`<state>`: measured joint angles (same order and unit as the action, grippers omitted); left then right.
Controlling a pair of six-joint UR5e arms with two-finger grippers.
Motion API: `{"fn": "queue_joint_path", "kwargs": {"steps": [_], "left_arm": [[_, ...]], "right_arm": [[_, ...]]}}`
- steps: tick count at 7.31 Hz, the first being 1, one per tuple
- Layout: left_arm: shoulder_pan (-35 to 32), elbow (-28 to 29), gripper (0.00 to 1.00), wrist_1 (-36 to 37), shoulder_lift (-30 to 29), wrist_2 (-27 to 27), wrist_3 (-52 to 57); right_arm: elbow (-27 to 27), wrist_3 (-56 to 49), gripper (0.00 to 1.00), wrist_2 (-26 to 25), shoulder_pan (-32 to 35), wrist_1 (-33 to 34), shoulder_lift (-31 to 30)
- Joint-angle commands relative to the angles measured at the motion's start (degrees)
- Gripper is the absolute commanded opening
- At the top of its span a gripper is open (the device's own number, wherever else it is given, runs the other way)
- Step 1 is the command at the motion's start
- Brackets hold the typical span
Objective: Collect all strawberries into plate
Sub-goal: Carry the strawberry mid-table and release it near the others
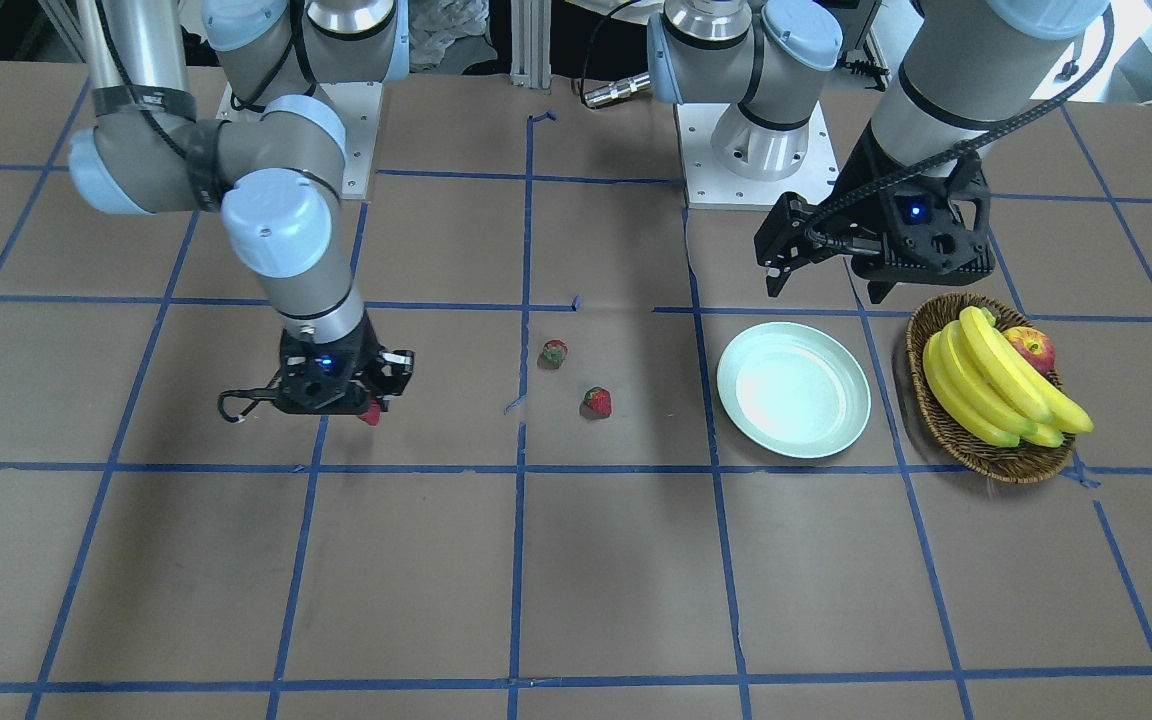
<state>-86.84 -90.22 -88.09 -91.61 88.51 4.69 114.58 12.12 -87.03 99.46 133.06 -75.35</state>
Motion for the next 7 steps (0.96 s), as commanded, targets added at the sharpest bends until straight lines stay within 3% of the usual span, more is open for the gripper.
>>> {"fn": "queue_joint_path", "kwargs": {"steps": [1,3,5,6,7], "left_arm": [[0.0,0.0,1.00,0.2,-0.2,0.0,0.0],[0.0,0.0,1.00,0.5,-0.2,-0.1,0.0],[0.0,0.0,1.00,0.5,-0.3,0.0,0.1],[0.0,0.0,1.00,0.5,-0.4,-0.1,0.0],[0.0,0.0,1.00,0.5,-0.4,0.0,0.1]], "right_arm": [[-8.5,20.4,0.00,2.2,13.3,0.3,6.5],[-15.6,26.3,0.00,2.1,16.6,0.7,15.7],[-16.0,26.0,0.00,2.1,16.6,0.7,16.2],[-15.6,26.0,0.98,2.1,16.6,0.6,15.7],[-15.5,24.5,1.00,1.6,16.5,0.3,14.9]]}}
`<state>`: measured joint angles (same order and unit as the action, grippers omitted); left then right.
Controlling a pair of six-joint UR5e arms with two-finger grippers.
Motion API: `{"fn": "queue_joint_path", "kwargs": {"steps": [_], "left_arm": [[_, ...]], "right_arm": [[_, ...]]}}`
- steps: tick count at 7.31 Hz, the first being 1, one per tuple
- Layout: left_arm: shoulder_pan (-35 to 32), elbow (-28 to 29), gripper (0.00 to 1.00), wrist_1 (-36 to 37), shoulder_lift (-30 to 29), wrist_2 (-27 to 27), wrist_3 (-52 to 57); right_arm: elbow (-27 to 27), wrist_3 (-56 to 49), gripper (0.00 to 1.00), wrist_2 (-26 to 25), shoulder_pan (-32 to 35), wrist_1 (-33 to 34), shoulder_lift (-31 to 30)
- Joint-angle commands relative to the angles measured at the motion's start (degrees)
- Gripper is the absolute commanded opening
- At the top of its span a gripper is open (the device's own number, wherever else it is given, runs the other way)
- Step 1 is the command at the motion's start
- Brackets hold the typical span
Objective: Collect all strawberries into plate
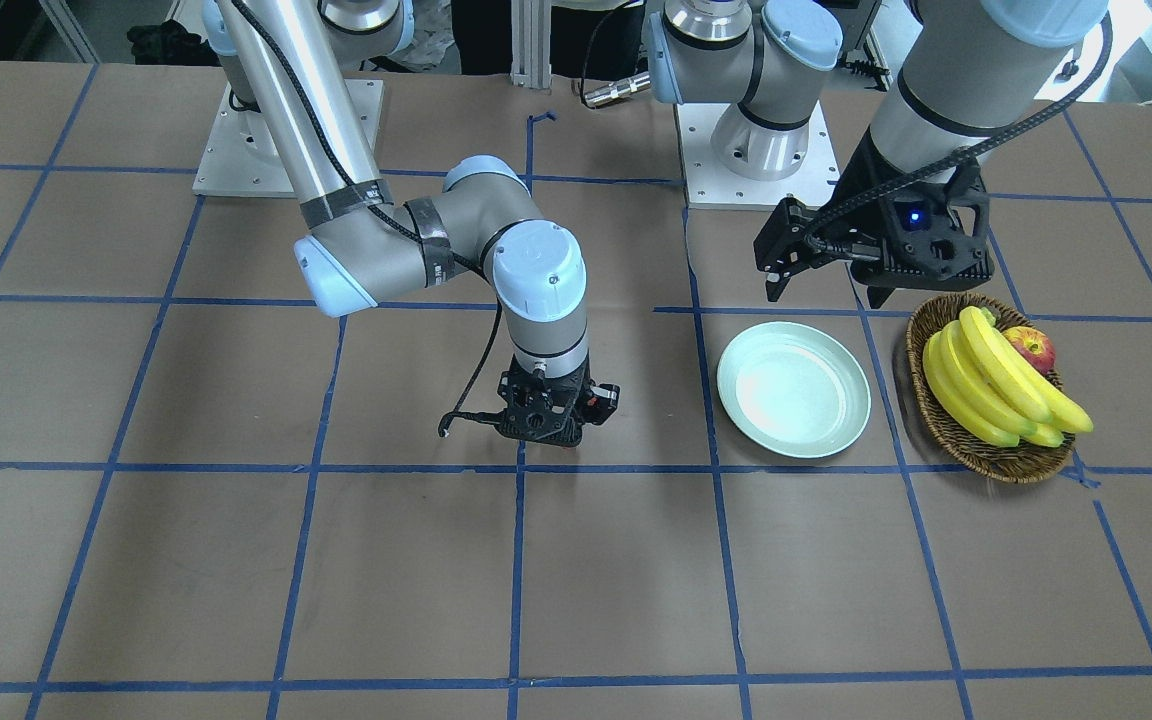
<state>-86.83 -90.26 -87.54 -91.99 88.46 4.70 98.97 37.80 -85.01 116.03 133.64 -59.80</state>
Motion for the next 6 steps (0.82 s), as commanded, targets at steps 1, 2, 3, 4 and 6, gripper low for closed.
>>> {"fn": "queue_joint_path", "kwargs": {"steps": [1,2,3,4,6], "left_arm": [[0.0,0.0,1.00,0.0,0.1,0.0,0.1],[0.0,0.0,1.00,0.0,0.1,0.0,0.1],[0.0,0.0,1.00,0.0,0.1,0.0,0.1],[0.0,0.0,1.00,0.0,0.1,0.1,0.1],[0.0,0.1,1.00,0.0,0.1,0.1,0.2]], "right_arm": [[1.0,-7.6,1.00,-0.8,-1.5,-1.8,-2.8],[4.2,-14.6,1.00,-1.2,-4.8,-5.7,-6.9],[7.8,-24.4,1.00,-1.9,-12.0,-10.0,-12.1],[10.0,-32.8,1.00,-2.6,-18.7,-14.8,-18.1],[9.3,-46.8,1.00,-8.1,-27.8,-20.8,-23.6]]}}
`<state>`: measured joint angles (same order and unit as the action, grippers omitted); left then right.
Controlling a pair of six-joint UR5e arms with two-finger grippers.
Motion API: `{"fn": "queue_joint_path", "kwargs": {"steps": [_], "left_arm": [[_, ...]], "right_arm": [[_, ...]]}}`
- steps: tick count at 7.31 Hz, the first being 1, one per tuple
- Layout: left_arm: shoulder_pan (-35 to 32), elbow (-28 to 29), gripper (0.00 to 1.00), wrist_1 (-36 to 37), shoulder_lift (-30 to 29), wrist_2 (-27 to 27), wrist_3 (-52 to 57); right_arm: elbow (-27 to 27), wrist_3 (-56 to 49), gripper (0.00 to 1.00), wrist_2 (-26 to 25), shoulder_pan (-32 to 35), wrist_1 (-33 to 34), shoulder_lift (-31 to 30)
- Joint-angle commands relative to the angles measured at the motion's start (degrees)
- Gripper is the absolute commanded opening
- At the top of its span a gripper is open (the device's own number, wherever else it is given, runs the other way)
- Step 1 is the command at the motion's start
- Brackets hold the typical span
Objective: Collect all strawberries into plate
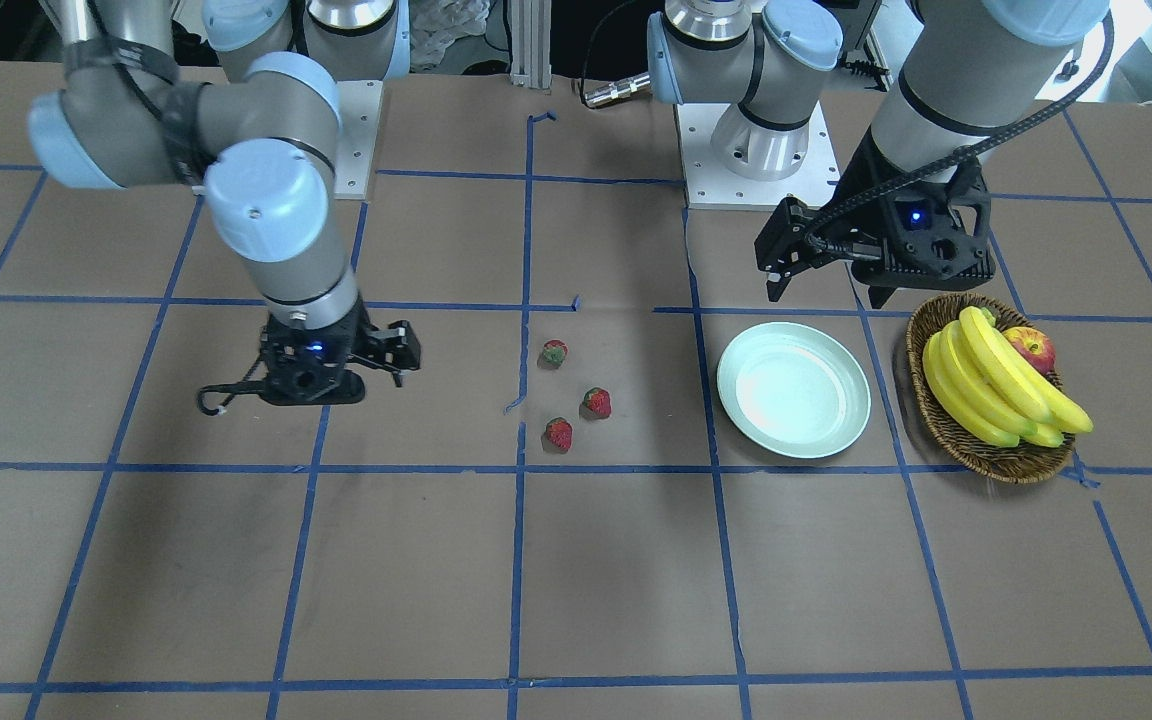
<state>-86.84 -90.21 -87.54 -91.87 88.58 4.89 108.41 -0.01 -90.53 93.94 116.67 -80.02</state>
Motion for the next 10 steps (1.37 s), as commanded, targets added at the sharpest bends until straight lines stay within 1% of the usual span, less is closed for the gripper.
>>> {"fn": "queue_joint_path", "kwargs": {"steps": [1,2,3,4,5,6,8,9,10], "left_arm": [[0.0,0.0,1.00,0.0,-0.1,0.0,-0.1],[0.0,0.0,1.00,0.0,-0.1,0.0,-0.1],[0.0,0.0,1.00,0.0,-0.2,0.0,-0.1],[0.0,-0.1,1.00,0.0,-0.2,-0.1,-0.3],[-0.1,-0.1,1.00,0.0,-0.2,-0.3,-0.4],[-0.1,-0.1,1.00,0.0,-0.2,-0.3,-0.4],[-0.7,0.3,1.00,0.2,-0.2,-0.6,-0.8],[-2.1,0.2,1.00,0.7,-0.2,-0.5,-1.0],[-3.2,0.2,1.00,3.0,-0.7,-0.6,-1.5]], "right_arm": [[-2.8,-10.7,1.00,-2.2,-8.6,-7.2,-4.8],[-8.8,-10.9,1.00,-2.7,-9.5,-16.6,-5.7],[-16.8,-10.6,1.00,-2.7,-9.6,-25.5,-6.5],[-22.2,-9.4,1.00,-2.5,-9.2,-29.3,-7.2],[-24.9,-7.6,1.00,-2.2,-9.0,-29.6,-9.2],[-24.7,-6.2,1.00,-1.8,-8.8,-30.1,-11.5],[-22.6,-2.9,1.00,-1.9,-6.2,-28.1,-10.1],[-22.5,-2.3,1.00,-1.5,-6.0,-26.1,-10.3],[-22.5,2.0,1.00,-1.6,-5.4,-25.0,-9.8]]}}
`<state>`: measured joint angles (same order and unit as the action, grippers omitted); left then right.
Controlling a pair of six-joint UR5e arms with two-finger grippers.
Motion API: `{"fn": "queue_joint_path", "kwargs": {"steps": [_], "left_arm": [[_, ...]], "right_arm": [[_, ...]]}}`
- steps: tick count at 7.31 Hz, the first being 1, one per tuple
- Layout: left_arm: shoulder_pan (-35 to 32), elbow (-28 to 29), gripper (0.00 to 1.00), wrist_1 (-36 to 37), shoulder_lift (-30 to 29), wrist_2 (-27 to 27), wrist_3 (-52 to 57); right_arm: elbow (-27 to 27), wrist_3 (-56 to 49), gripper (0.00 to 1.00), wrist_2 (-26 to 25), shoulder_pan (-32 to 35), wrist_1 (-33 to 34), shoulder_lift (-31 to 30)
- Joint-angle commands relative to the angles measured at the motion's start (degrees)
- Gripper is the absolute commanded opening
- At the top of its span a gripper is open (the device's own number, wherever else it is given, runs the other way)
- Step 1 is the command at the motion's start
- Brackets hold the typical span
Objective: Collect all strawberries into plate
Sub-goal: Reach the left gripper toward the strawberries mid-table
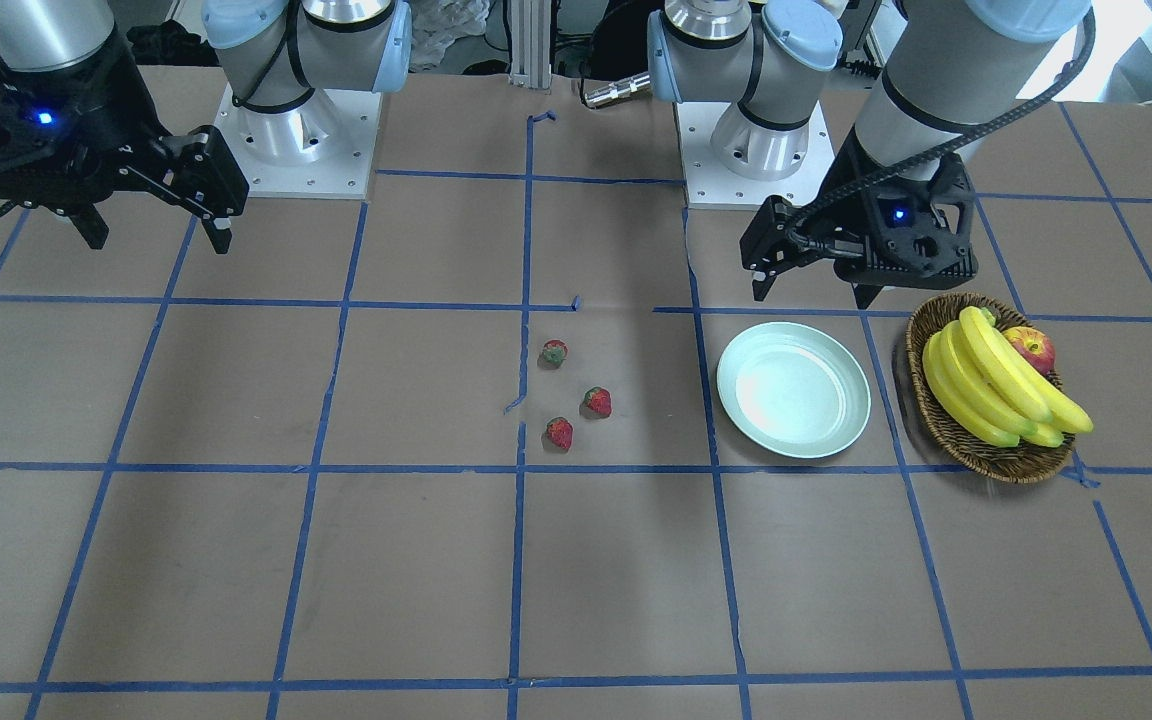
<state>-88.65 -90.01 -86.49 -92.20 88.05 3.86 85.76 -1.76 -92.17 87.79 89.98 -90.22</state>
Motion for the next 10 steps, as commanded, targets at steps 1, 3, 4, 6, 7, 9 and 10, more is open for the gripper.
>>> {"fn": "queue_joint_path", "kwargs": {"steps": [1,3,4,6,7,9,10], "left_arm": [[-2.6,-0.8,1.00,3.3,-1.1,-0.1,-2.9],[-8.3,-5.8,1.00,14.4,-4.4,0.5,-10.8],[-10.8,-9.4,1.00,19.6,-6.5,0.6,-15.0],[-13.6,-13.9,0.95,25.4,-11.3,0.6,-18.1],[-14.7,-15.7,0.94,28.6,-14.4,0.5,-21.0],[-17.0,-21.5,0.89,37.0,-17.9,0.5,-20.4],[-17.3,-22.7,0.88,39.6,-19.0,0.6,-20.2]], "right_arm": [[0.3,4.3,1.00,0.0,0.9,2.7,0.5],[0.3,4.1,1.00,0.1,0.9,2.6,0.5],[0.3,4.2,1.00,1.4,1.1,1.9,0.4],[0.4,4.8,1.00,3.8,2.4,1.8,0.5],[0.4,4.8,1.00,4.1,2.6,1.7,0.5],[0.4,4.8,1.00,4.0,2.6,1.8,0.6],[0.4,4.8,1.00,4.1,2.6,1.7,0.7]]}}
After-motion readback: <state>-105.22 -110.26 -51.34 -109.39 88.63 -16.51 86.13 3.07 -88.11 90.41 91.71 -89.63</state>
